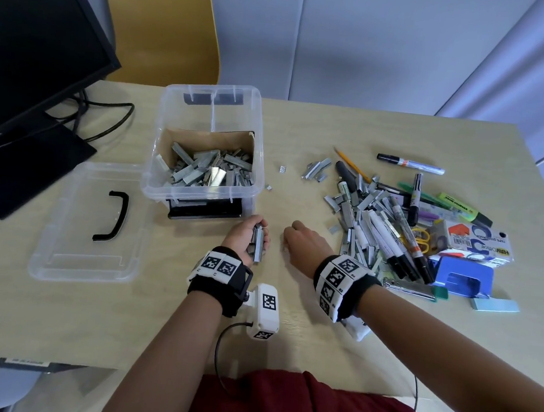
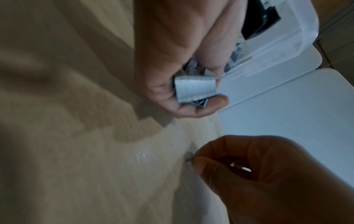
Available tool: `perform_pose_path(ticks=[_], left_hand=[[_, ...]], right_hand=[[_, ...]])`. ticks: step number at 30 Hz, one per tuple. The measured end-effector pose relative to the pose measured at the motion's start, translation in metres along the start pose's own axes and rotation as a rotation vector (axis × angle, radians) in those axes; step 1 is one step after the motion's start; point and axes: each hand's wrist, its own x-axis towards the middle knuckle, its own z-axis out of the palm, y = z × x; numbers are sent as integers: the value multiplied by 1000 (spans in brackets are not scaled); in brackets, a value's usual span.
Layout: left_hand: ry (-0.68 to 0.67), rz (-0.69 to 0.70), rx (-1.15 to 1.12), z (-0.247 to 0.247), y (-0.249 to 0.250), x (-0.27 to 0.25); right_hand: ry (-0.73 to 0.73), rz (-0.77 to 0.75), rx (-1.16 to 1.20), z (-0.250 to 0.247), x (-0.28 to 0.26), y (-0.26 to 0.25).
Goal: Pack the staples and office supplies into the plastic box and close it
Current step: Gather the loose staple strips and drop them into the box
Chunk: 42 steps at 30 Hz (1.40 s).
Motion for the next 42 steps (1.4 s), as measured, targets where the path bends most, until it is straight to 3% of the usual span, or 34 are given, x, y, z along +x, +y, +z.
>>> perform_pose_path(ticks=[14,19,22,28,32,35,38,40,42], left_hand=[[-41,-50,75,11,-4,-4],[-62,-16,118,19,-3,-7],[-100,-13,123,30,2,-15],[-376,-6,73,65,43,-61],[-417,24,-181,63,92,-83],[-348,-10,-457,46,124,-84],[-151,88,-662,26,144,-76],[-27,171,-674,16,154,-69],[25,232,-541,10,159,-65]], right_hand=[[16,107,-58,-9,-9,35],[91,228,133,-30,-10,55],[211,287,339,-51,-9,60],[370,154,624,-107,5,33],[284,87,919,-133,23,4],[125,32,1126,-142,35,-22],[-13,7,1197,-143,47,-47],[-21,-11,1101,-141,53,-61],[-20,-32,1015,-138,58,-71]])
